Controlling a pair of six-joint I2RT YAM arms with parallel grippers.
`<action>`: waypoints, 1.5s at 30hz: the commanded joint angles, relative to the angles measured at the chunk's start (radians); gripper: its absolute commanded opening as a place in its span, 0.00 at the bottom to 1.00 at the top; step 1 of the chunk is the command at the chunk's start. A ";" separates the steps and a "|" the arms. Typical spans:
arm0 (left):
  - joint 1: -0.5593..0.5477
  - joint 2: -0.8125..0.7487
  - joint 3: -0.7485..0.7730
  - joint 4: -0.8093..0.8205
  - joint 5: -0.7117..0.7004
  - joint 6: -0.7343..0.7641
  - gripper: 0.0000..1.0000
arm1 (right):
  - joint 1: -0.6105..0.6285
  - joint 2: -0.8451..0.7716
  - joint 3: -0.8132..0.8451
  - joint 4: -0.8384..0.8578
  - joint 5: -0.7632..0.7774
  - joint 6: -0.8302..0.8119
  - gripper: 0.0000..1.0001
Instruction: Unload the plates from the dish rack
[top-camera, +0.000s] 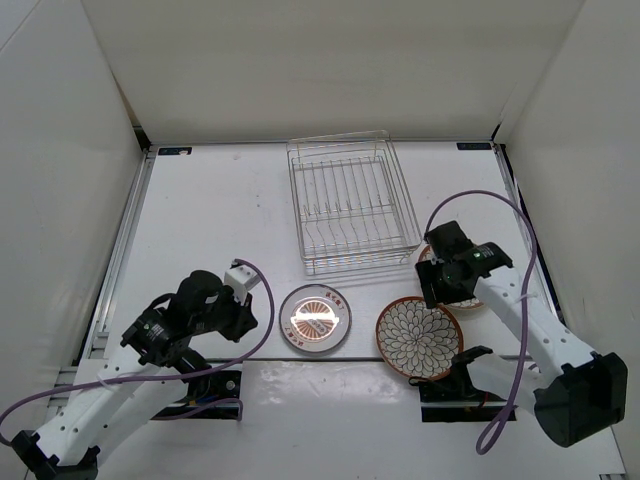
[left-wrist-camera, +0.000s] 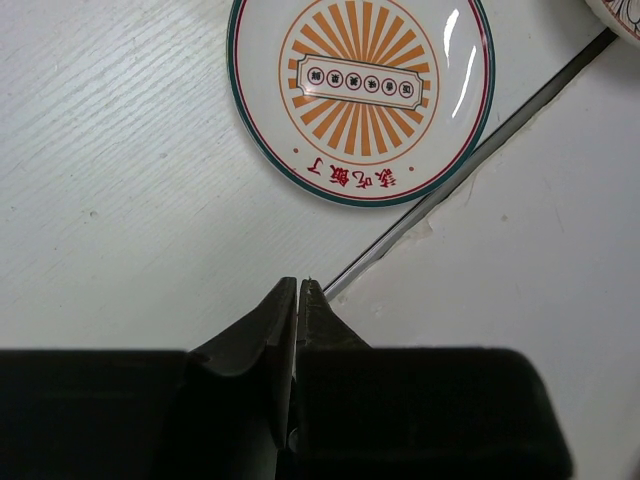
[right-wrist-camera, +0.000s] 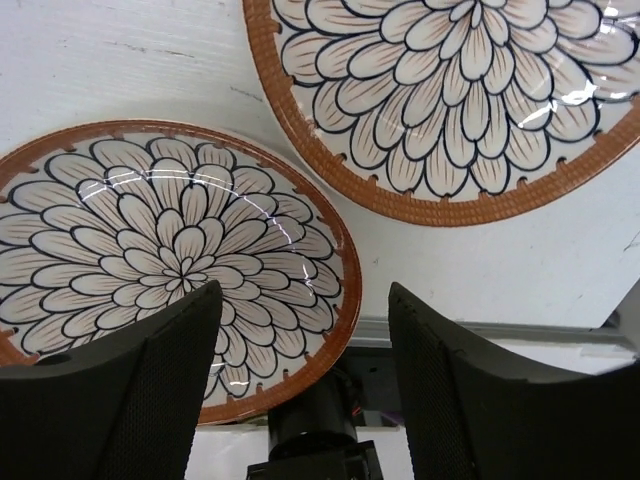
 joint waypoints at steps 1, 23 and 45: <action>0.005 -0.010 -0.005 0.012 0.004 -0.006 0.19 | -0.005 -0.032 -0.003 0.023 -0.039 -0.097 0.70; 0.005 0.018 -0.005 0.015 -0.022 -0.007 0.25 | 0.189 -0.052 -0.112 0.234 -0.463 0.162 0.68; 0.004 0.075 0.000 0.006 -0.051 -0.006 0.27 | 0.822 0.099 -0.012 0.052 0.133 0.292 0.69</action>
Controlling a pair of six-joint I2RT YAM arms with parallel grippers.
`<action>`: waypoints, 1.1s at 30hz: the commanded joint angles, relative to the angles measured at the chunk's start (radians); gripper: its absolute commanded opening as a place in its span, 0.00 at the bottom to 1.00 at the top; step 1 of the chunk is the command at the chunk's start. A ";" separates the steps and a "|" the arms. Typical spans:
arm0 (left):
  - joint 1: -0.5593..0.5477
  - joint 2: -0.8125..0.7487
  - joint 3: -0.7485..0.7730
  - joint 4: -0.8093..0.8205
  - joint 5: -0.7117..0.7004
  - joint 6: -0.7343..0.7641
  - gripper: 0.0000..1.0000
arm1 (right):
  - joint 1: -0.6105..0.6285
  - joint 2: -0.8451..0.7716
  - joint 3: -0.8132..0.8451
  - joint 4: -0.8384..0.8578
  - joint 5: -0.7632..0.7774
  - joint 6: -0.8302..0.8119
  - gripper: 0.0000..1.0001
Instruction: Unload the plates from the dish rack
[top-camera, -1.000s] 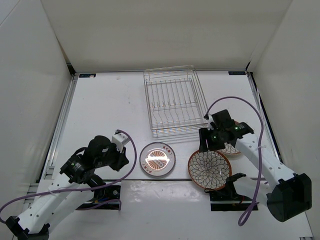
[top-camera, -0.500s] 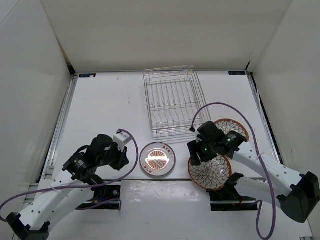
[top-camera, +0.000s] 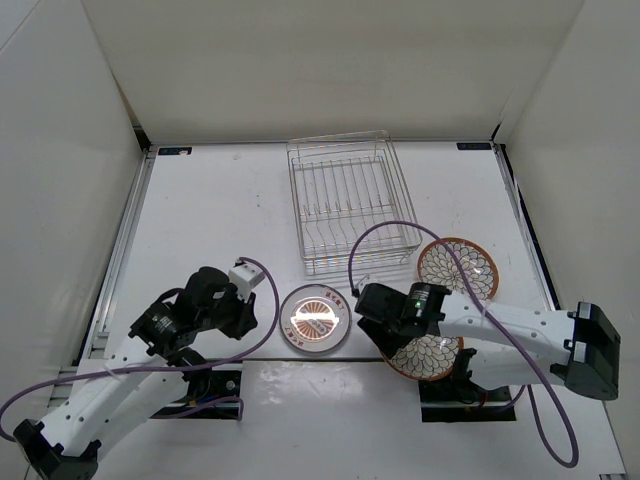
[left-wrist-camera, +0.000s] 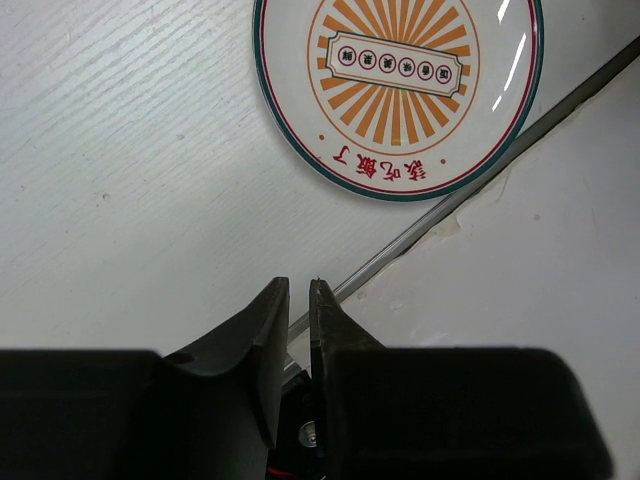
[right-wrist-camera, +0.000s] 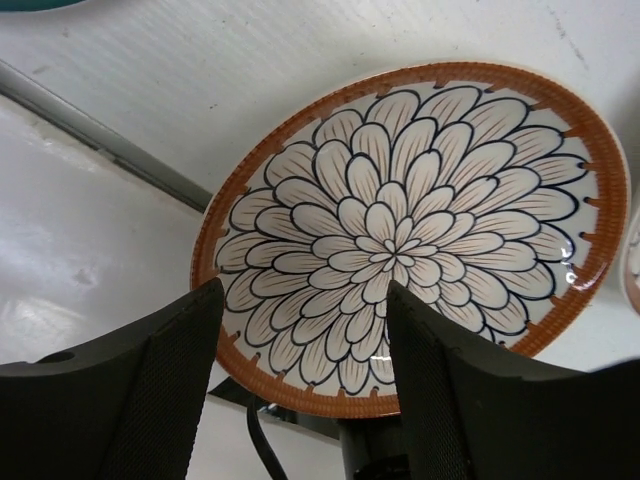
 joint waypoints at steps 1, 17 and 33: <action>0.007 0.008 0.000 0.007 -0.014 -0.002 0.27 | 0.052 0.025 0.042 -0.027 0.144 0.059 0.69; 0.007 0.005 0.010 -0.007 -0.068 -0.010 0.27 | 0.194 0.151 0.050 0.059 0.184 0.136 0.71; 0.005 0.000 0.008 -0.006 -0.077 -0.013 0.31 | 0.203 0.247 -0.079 0.000 0.309 0.358 0.50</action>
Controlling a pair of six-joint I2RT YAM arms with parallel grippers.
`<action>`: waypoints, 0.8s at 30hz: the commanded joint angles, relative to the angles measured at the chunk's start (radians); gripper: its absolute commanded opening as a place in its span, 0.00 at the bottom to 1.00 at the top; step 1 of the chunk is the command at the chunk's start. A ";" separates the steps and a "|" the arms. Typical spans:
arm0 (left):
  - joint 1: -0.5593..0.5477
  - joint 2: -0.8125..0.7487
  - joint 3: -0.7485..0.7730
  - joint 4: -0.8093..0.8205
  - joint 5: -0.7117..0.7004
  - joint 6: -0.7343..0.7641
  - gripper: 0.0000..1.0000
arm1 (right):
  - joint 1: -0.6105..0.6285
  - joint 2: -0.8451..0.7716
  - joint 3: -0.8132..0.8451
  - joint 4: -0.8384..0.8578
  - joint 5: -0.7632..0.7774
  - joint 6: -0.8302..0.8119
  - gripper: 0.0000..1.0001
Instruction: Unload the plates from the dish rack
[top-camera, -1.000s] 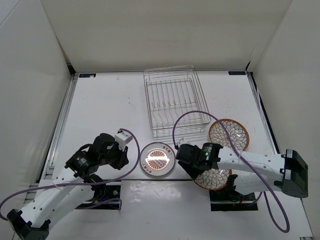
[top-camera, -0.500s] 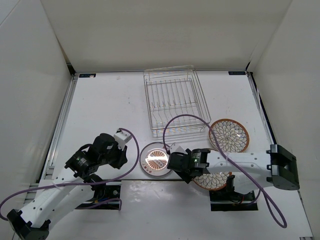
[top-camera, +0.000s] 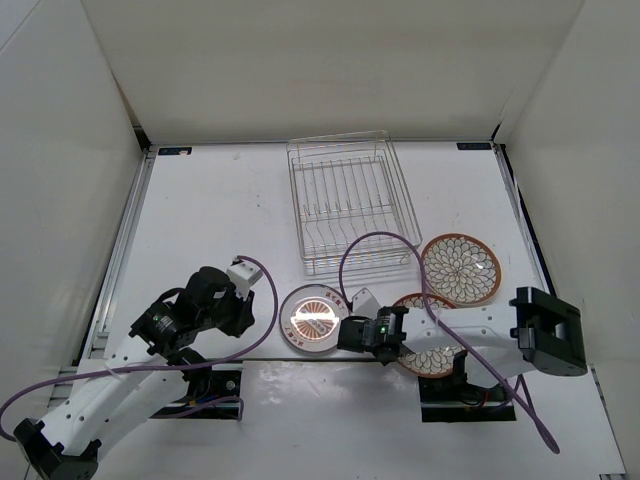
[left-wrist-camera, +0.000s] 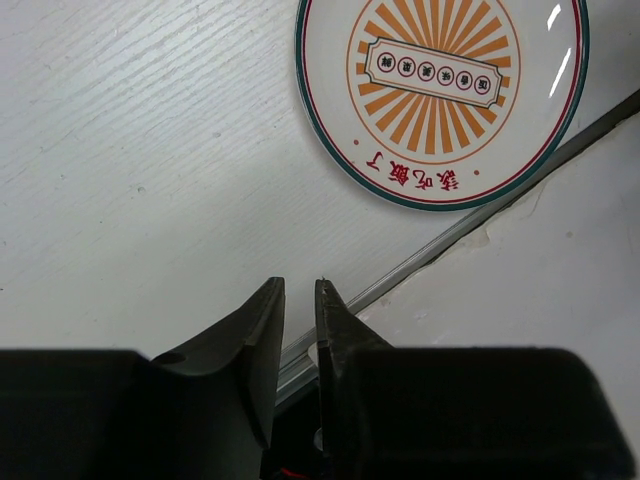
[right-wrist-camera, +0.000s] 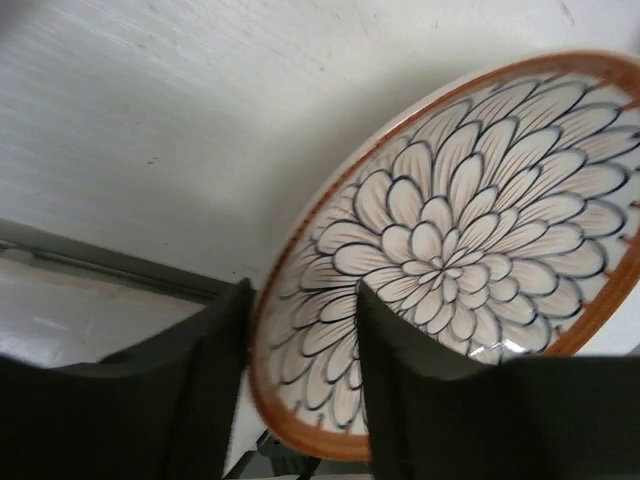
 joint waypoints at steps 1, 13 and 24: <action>0.004 -0.006 0.008 -0.004 -0.009 -0.007 0.32 | 0.003 0.041 -0.020 -0.052 0.048 0.046 0.46; 0.005 -0.009 0.008 -0.004 -0.012 -0.007 0.34 | 0.013 0.013 0.169 -0.139 0.042 0.004 0.00; 0.005 -0.008 0.006 -0.001 -0.006 -0.005 0.35 | 0.012 -0.247 0.419 -0.272 0.048 -0.031 0.00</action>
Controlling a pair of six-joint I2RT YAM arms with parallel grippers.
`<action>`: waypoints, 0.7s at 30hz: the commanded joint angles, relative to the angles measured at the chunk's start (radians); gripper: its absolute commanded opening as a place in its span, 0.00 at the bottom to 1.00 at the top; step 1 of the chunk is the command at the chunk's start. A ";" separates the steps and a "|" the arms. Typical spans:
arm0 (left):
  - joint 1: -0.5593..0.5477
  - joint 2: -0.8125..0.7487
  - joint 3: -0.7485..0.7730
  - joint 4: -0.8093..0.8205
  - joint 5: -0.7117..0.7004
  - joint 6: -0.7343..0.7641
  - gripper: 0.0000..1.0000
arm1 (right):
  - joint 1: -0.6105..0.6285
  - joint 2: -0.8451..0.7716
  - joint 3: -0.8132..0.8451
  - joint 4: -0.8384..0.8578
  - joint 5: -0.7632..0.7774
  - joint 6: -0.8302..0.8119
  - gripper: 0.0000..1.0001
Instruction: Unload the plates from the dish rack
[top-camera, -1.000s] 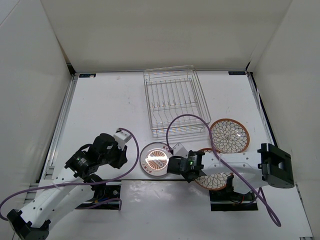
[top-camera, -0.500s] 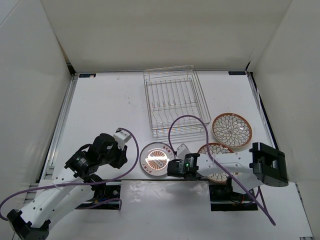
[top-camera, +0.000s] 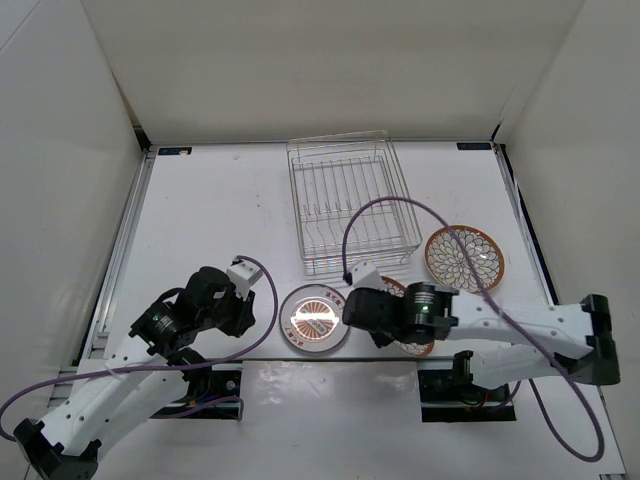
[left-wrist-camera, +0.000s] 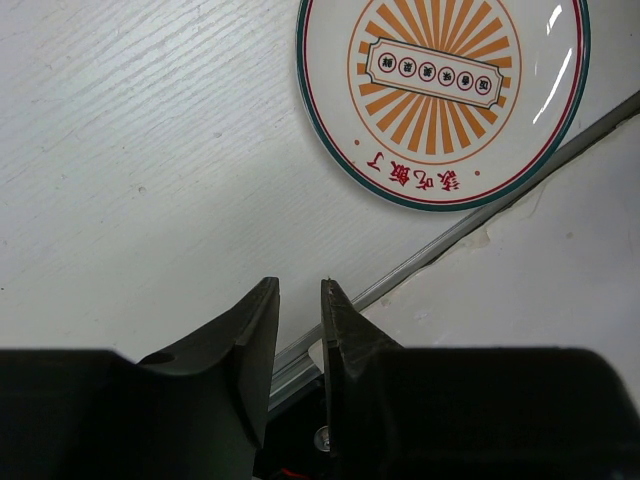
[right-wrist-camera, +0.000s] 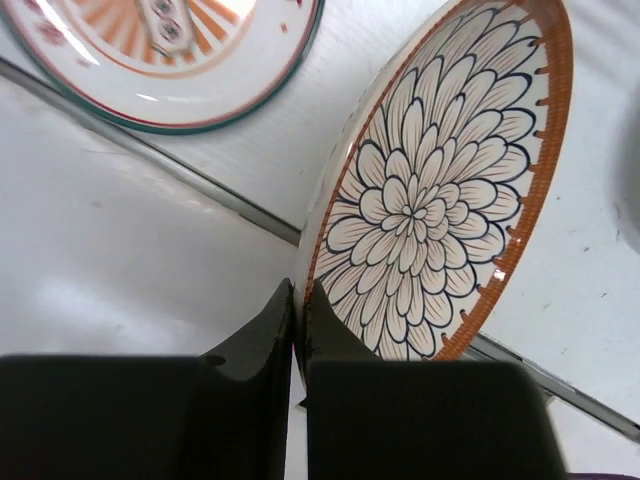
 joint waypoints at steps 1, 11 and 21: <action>0.005 -0.004 0.006 -0.001 -0.005 -0.005 0.35 | 0.003 -0.115 0.144 -0.182 0.118 -0.015 0.00; 0.005 -0.004 0.005 0.002 0.000 -0.003 0.36 | 0.002 -0.232 0.391 -0.535 0.480 0.089 0.00; 0.005 -0.002 0.003 -0.001 0.003 -0.005 0.36 | -0.150 -0.081 0.303 -0.581 0.798 0.123 0.00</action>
